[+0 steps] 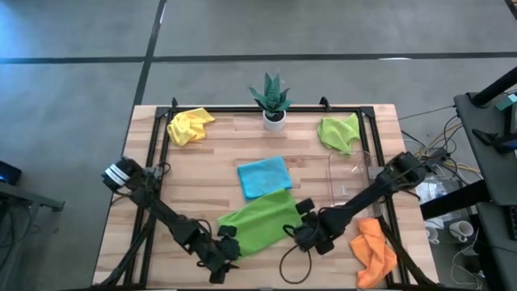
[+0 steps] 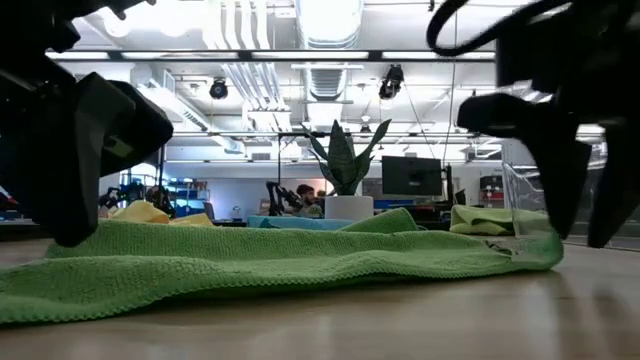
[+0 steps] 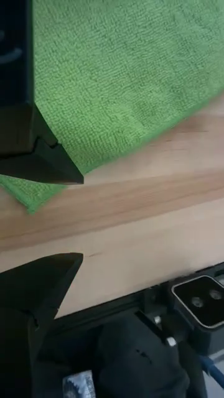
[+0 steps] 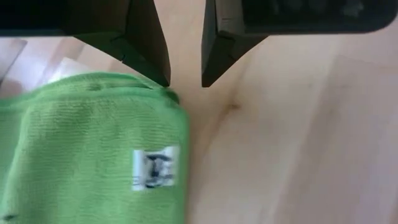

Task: Fold microfiber towels
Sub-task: Fold the green towel on the table

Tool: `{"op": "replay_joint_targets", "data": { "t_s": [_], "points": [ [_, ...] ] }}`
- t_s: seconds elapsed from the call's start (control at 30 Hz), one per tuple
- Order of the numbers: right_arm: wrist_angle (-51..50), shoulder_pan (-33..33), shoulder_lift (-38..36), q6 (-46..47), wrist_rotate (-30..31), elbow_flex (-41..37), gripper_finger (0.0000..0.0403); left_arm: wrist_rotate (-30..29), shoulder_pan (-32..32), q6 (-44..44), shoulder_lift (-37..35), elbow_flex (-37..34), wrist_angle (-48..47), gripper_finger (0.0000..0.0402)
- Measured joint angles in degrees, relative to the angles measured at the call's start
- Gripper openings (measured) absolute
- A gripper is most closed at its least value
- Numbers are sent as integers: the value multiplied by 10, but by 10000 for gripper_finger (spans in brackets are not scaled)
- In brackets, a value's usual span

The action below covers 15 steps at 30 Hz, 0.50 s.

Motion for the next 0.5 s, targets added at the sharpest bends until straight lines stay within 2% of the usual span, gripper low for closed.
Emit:
{"op": "replay_joint_targets", "data": {
  "t_s": [0.2, 0.5],
  "points": [
    [-4, 4, 0, -7, 51, 1, 97, 2, -3, -2, -1, -7, -1, 176],
    [-10, 11, -2, -53, 57, 26, 116, 12, -6, -2, 0, -13, 0, 176]
  ]
}}
